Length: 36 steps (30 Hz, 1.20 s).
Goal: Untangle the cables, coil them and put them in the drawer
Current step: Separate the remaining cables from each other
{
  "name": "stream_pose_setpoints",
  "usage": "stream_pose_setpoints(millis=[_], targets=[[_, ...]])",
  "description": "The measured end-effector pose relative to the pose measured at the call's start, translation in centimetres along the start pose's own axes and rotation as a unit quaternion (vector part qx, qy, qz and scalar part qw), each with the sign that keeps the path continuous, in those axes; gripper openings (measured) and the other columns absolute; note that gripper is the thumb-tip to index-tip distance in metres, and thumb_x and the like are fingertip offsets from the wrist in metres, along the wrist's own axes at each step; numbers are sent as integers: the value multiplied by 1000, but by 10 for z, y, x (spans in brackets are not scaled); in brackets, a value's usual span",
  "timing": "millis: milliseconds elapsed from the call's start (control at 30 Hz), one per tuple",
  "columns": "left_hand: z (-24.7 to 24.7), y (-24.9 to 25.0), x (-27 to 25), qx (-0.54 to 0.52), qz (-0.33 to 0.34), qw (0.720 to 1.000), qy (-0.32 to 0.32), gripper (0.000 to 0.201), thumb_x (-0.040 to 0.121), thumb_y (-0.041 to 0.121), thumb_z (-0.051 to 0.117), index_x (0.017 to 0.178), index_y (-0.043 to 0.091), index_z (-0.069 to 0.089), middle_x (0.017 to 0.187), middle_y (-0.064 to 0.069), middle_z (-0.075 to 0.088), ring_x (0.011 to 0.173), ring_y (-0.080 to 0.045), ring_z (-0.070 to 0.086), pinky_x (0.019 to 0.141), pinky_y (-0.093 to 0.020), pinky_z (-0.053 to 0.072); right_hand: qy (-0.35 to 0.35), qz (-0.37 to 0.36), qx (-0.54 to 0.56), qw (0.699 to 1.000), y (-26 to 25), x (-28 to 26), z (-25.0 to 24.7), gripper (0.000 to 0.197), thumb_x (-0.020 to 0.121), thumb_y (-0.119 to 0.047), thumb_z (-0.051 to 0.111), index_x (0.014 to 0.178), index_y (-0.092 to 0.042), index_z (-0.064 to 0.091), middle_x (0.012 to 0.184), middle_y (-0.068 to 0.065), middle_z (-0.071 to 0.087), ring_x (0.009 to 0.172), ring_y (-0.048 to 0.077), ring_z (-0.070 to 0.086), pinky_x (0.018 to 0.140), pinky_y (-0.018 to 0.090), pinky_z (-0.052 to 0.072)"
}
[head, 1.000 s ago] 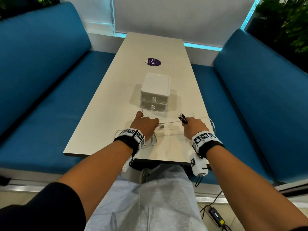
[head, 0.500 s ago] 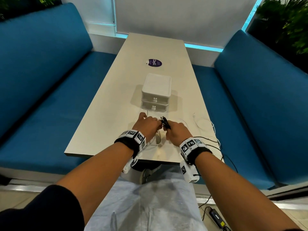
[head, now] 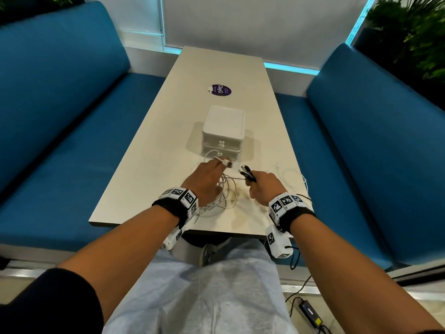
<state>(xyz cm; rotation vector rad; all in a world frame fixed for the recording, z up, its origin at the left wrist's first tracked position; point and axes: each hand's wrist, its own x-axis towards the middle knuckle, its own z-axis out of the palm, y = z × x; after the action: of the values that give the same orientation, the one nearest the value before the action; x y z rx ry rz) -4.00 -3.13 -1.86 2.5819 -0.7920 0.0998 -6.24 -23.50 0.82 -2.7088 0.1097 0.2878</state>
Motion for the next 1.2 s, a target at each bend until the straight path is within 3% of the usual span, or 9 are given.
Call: stream_pose_setpoints(millis=[133,300,433,600,700,800,900,1067,1200], targets=[[-6,-3,-4,18,7,999,27,39,83,16,70,118,15,52,123,-6,53,108,-27,53,86,-28,38,-1,5,4,1000,2,2,-1,15,85,-16,47,79,-27,55,90,9,66,81,29,62,71,37,53],[-5,-14,-4,138,78,987,7,42,78,12,62,120,18,59,129,-3,59,121,-20,53,119,-36,18,20,26,-13,999,6,3,-7,15,87,-14,47,86,-25,58,92,8,64,79,30,63,73,39,55],[-5,-19,-3,182,54,982,-15,22,86,16,57,105,26,55,133,3,56,132,-11,44,119,-38,5,32,39,-26,998,10,2,-7,14,90,-17,49,96,-21,61,93,9,64,81,31,63,74,39,55],[-12,-12,-1,233,66,970,-5,28,88,32,58,116,34,55,114,13,58,126,-17,41,113,-45,11,32,45,-38,998,12,0,-7,16,91,-18,47,99,-21,60,95,9,63,82,31,62,75,38,55],[-15,-14,-1,225,59,972,-3,26,97,52,44,107,36,61,105,17,62,125,-13,42,112,-48,10,36,59,-37,997,13,-1,-8,17,92,-19,46,101,-21,60,96,9,62,82,31,62,74,38,54],[-13,-11,0,210,27,977,16,32,103,43,34,98,33,65,107,16,67,133,-10,39,113,-51,10,31,56,2,998,8,-3,-9,12,88,-16,50,93,-22,59,94,10,63,81,32,62,72,37,54],[-9,-6,4,211,-18,977,12,25,100,38,40,99,34,65,115,16,67,139,-9,31,112,-52,4,6,24,42,999,2,-3,-5,15,82,-14,51,81,-28,56,88,7,69,79,30,64,70,38,55],[-7,10,16,233,-49,971,11,28,99,44,46,97,33,71,100,13,69,127,-15,38,105,-51,9,8,-5,71,997,2,-4,-1,16,82,-18,47,80,-32,56,79,1,71,77,25,65,69,39,55],[-9,13,21,245,-83,966,-17,21,94,31,48,90,29,69,93,8,65,122,-21,39,105,-51,13,7,-5,53,999,5,-7,-3,17,83,-19,45,80,-32,55,80,2,70,77,25,64,71,42,56]])
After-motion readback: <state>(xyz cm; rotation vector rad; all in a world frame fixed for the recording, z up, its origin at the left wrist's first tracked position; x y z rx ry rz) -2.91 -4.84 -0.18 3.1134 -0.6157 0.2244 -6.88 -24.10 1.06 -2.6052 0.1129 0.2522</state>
